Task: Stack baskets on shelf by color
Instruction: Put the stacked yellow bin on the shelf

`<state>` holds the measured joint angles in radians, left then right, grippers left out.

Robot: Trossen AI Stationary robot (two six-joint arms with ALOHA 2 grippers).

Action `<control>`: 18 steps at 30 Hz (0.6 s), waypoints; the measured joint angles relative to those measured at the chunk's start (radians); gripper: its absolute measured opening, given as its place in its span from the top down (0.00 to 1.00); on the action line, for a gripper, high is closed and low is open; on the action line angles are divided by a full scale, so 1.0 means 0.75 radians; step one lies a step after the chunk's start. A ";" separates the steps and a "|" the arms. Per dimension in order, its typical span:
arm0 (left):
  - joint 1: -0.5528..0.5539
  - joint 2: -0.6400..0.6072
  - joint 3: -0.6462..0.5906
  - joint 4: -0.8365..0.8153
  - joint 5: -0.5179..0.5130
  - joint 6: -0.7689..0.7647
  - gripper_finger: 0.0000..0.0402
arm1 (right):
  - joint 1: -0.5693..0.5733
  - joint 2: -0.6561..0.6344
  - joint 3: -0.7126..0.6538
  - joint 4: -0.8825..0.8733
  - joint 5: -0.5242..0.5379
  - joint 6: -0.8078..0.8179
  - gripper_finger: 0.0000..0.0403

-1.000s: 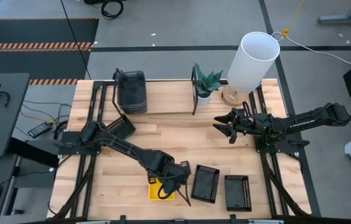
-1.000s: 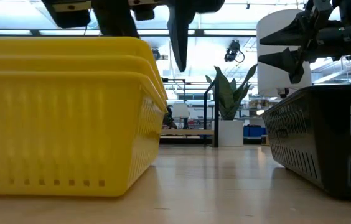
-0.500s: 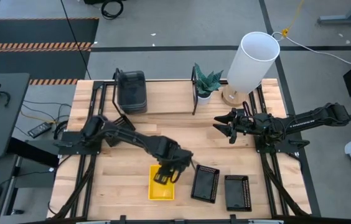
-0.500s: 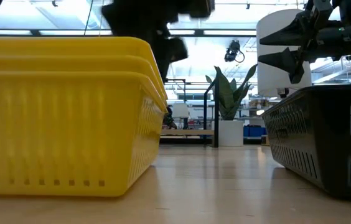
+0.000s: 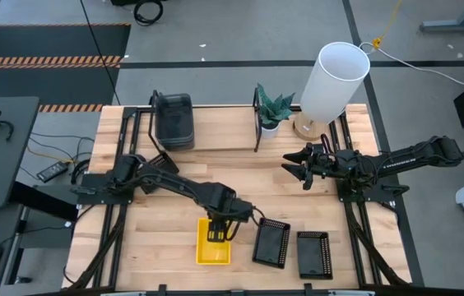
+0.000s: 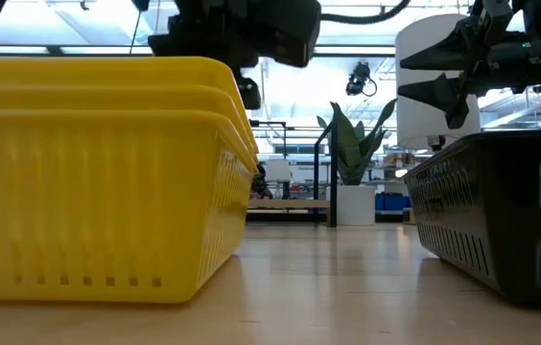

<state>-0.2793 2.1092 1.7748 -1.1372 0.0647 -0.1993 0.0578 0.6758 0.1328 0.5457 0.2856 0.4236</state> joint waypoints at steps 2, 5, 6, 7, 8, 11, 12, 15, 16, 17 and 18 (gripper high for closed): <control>-0.002 0.011 0.000 -0.023 -0.012 -0.007 0.56 | 0.000 0.001 0.000 -0.001 0.000 0.000 0.45; -0.001 0.045 0.001 -0.041 -0.030 -0.041 0.57 | 0.000 0.001 0.000 0.001 0.000 0.000 0.45; 0.002 0.059 0.001 -0.055 -0.033 -0.044 0.58 | 0.000 0.000 0.000 0.006 0.000 0.000 0.45; 0.004 0.070 0.000 -0.067 -0.034 -0.044 0.59 | 0.000 0.000 0.000 0.005 0.000 0.000 0.45; 0.005 0.082 0.000 -0.065 -0.036 -0.044 0.59 | 0.000 0.000 0.000 0.004 0.000 0.000 0.45; 0.010 0.111 0.000 -0.060 -0.033 -0.030 0.62 | 0.000 0.001 0.000 0.001 0.000 0.000 0.45; 0.009 0.115 0.000 -0.063 -0.034 -0.024 0.63 | 0.000 0.001 0.000 -0.001 0.000 0.000 0.45; 0.011 0.116 0.000 -0.054 -0.043 -0.003 0.66 | 0.000 0.001 0.000 0.000 0.000 0.000 0.45; 0.012 0.116 0.000 -0.053 -0.048 0.001 0.67 | 0.000 0.002 0.000 0.000 0.000 0.000 0.45; 0.012 0.116 0.000 -0.054 -0.050 0.001 0.68 | 0.000 0.001 0.000 0.001 0.000 0.000 0.45; 0.012 0.116 0.000 -0.055 -0.052 0.001 0.70 | 0.000 0.001 0.000 0.000 0.000 0.000 0.45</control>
<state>-0.2706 2.1963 1.7748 -1.1785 0.0259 -0.1989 0.0578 0.6765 0.1329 0.5456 0.2858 0.4236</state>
